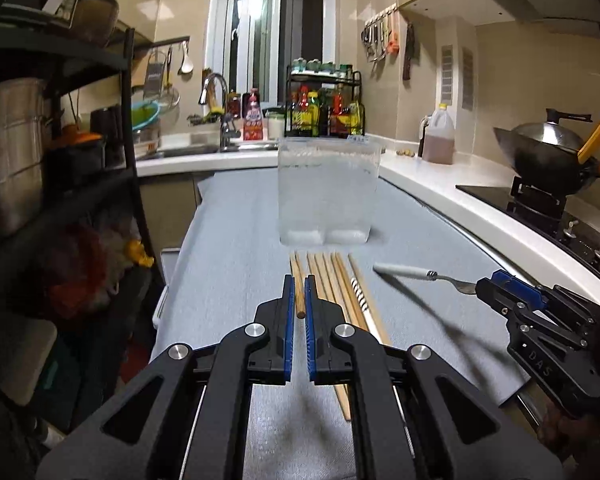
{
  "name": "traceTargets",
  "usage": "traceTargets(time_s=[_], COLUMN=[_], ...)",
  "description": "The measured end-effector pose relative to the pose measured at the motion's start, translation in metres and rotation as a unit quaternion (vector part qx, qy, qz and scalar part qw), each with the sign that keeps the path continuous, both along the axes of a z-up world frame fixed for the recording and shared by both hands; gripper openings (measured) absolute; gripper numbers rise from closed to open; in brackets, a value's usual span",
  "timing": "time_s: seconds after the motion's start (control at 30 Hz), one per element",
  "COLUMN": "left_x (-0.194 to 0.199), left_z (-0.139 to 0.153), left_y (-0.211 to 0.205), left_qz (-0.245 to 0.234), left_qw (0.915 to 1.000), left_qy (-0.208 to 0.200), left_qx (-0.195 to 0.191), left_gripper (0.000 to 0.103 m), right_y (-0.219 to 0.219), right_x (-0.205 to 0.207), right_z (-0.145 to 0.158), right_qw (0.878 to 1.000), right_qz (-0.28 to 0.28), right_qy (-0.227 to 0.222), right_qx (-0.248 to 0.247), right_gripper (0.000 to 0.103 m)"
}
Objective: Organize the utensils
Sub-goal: 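Lift the fork with the right tool while the left tool lifts the chopstick toward the container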
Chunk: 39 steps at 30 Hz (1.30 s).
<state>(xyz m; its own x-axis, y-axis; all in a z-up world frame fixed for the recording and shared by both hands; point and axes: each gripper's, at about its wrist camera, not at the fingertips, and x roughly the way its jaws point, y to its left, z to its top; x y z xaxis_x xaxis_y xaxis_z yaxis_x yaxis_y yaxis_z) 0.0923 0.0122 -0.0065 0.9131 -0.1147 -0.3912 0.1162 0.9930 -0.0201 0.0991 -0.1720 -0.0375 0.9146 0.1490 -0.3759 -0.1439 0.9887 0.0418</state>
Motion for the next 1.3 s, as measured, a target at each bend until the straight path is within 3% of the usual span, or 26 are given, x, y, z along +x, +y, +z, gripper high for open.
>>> traceTargets(time_s=[0.27, 0.53, 0.93, 1.3], left_x=[0.007, 0.020, 0.051, 0.066], left_z=[0.032, 0.060, 0.090, 0.103], left_y=[-0.001, 0.001, -0.002, -0.003], left_qz=[-0.014, -0.030, -0.048, -0.055], left_qw=[0.9990, 0.9980, 0.9982, 0.9979], left_qy=[-0.038, -0.048, -0.019, -0.010], left_qx=[0.021, 0.027, 0.030, 0.031], left_gripper=[0.005, 0.005, 0.005, 0.005], right_y=[-0.002, -0.007, -0.015, -0.017], right_x=[0.007, 0.023, 0.057, 0.074], right_z=[0.029, 0.055, 0.093, 0.106], right_qw=[1.000, 1.000, 0.998, 0.997], right_qz=[0.007, 0.023, 0.051, 0.051], right_qy=[-0.023, -0.015, 0.016, 0.031], right_qx=[0.000, 0.010, 0.037, 0.041], right_gripper=[0.022, 0.022, 0.022, 0.022])
